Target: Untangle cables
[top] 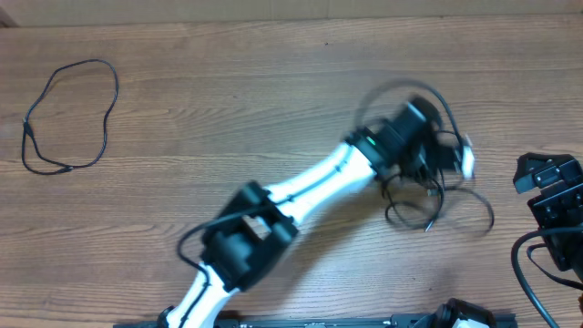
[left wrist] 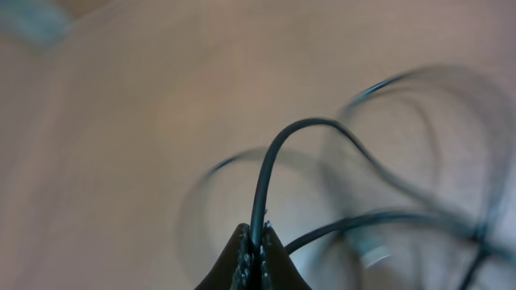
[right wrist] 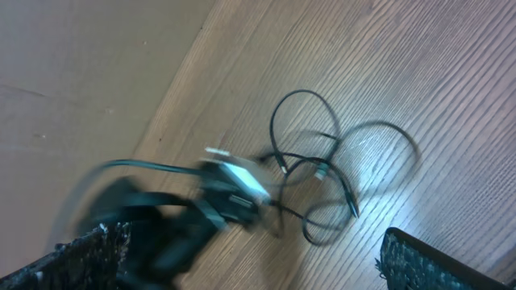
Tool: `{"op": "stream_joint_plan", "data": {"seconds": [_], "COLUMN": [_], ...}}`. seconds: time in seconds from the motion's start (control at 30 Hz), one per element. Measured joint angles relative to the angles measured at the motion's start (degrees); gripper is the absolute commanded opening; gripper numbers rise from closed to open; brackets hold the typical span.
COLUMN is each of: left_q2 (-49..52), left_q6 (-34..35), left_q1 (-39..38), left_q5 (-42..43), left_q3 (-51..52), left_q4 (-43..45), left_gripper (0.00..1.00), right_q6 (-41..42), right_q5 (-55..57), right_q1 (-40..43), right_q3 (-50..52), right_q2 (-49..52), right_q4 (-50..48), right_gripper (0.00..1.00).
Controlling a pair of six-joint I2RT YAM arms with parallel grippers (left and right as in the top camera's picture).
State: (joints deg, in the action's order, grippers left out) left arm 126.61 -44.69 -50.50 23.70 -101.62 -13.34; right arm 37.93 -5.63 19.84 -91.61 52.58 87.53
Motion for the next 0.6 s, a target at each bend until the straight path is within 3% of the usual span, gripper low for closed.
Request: {"op": "stream_joint_plan", "data": {"seconds": [0.13, 0.23, 0.37, 0.6], "left_q2": [-7.7, -15.3, -26.8, -38.0], "left_q6": [10.2, 18.9, 32.0, 44.9], "left_q1": [10.1, 16.9, 24.0, 32.7], "left_q5": [-9.1, -10.2, -6.3, 5.9], "left_q3": [0.0, 0.0, 0.0, 0.0], "left_q4": [2.4, 2.0, 1.3, 3.7], "left_gripper": [0.04, 0.04, 0.04, 0.04], "right_q6": [2.3, 4.3, 6.6, 6.4], "right_q5": [0.0, -0.2, -2.5, -9.2], "right_q1": [0.0, 0.0, 0.0, 0.0], "right_q3": [0.3, 1.7, 6.7, 15.2], "right_q2": [0.1, 0.1, 0.7, 4.0], "right_q4": [-0.6, -1.6, -2.3, -5.4], "right_gripper": [1.0, 1.0, 1.0, 1.0]}}
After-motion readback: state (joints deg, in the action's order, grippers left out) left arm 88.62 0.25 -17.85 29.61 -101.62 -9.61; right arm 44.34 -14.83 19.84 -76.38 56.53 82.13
